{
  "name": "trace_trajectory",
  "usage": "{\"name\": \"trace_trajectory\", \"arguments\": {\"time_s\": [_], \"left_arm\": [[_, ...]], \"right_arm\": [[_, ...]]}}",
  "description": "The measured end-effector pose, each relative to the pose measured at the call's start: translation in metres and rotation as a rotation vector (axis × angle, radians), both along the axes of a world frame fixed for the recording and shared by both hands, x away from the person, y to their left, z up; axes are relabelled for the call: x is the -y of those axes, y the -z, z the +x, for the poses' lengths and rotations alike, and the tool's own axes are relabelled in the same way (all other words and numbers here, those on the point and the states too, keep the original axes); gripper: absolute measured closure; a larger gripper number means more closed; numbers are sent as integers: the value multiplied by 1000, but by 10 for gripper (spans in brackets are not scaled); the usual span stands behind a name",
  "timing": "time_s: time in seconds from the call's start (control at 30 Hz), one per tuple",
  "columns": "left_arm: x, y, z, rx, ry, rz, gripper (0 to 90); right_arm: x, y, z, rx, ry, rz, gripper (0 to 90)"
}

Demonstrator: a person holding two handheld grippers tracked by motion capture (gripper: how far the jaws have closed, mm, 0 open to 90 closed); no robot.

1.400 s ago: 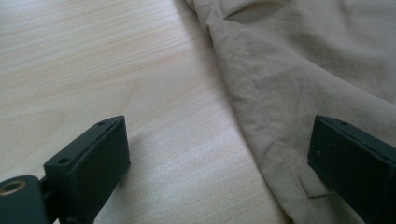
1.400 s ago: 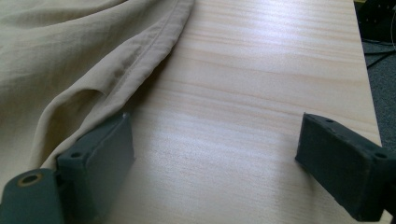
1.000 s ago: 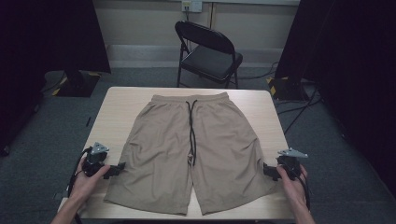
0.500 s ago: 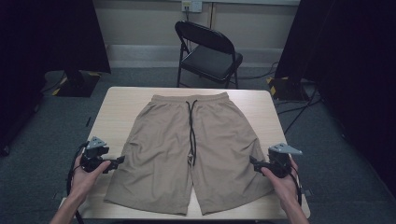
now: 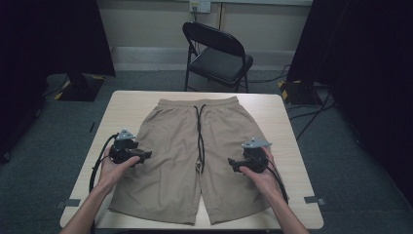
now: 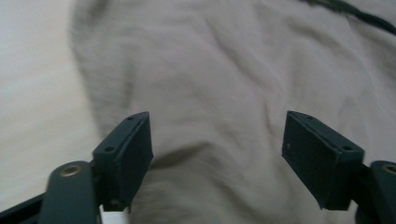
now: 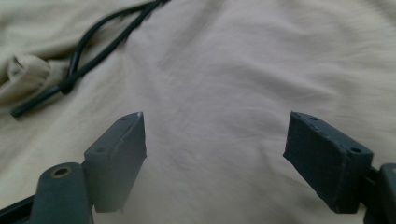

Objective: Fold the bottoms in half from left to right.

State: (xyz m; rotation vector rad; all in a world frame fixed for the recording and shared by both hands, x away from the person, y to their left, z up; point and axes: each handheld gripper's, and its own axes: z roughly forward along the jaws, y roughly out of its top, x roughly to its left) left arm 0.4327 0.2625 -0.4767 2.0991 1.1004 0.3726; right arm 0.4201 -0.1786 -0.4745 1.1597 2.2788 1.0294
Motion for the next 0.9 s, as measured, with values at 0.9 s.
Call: {"name": "trace_trajectory", "arguments": {"time_s": [0.9], "left_arm": [[24, 19, -35, 17, 83, 26, 216]], "right_arm": [[28, 20, -6, -70, 43, -51, 184]]}}
